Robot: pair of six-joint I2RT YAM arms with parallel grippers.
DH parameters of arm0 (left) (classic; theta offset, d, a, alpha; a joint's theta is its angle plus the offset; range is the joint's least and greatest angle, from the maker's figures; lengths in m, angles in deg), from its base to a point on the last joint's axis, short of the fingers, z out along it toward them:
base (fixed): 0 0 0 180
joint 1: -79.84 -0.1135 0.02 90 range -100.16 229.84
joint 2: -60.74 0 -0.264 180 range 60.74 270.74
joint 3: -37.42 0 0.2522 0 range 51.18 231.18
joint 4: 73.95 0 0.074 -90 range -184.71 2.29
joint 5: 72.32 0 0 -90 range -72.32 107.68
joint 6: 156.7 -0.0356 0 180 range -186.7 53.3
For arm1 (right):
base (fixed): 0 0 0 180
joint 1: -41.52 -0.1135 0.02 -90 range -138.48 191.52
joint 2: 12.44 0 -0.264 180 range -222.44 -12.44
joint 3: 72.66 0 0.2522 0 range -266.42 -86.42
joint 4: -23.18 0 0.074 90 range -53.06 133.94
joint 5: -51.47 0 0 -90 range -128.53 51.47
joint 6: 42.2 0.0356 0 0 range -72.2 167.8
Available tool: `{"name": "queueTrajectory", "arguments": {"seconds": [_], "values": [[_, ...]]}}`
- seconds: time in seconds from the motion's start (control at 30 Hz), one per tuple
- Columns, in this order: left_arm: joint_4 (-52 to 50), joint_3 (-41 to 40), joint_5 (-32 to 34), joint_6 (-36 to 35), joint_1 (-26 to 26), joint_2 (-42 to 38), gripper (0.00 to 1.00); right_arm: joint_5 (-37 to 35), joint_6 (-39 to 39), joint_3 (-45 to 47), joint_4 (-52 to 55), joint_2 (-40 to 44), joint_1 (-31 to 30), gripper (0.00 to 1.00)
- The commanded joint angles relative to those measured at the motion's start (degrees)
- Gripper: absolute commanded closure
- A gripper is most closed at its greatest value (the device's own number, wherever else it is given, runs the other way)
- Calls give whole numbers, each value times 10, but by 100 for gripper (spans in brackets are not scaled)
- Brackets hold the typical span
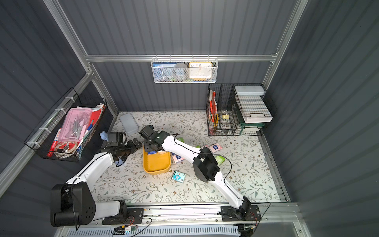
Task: Put the pocket tissues into the storage box
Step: Place the pocket tissues in the storage box.
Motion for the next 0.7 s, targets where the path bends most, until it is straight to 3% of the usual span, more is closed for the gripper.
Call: {"name": "queueTrajectory", "arguments": {"seconds": [0.0, 0.3, 0.47, 0.67], "values": [[-27, 15, 16, 0, -1, -13, 1, -24, -8, -27, 39, -22, 0, 55], [-58, 34, 57, -13, -1, -18, 1, -21, -5, -51, 37, -47, 2, 52], [-65, 36, 59, -19, -1, -23, 1, -25, -3, -64, 39, -56, 3, 38], [-66, 34, 53, -21, -1, -26, 1, -34, -4, -64, 34, -41, 6, 30]]}}
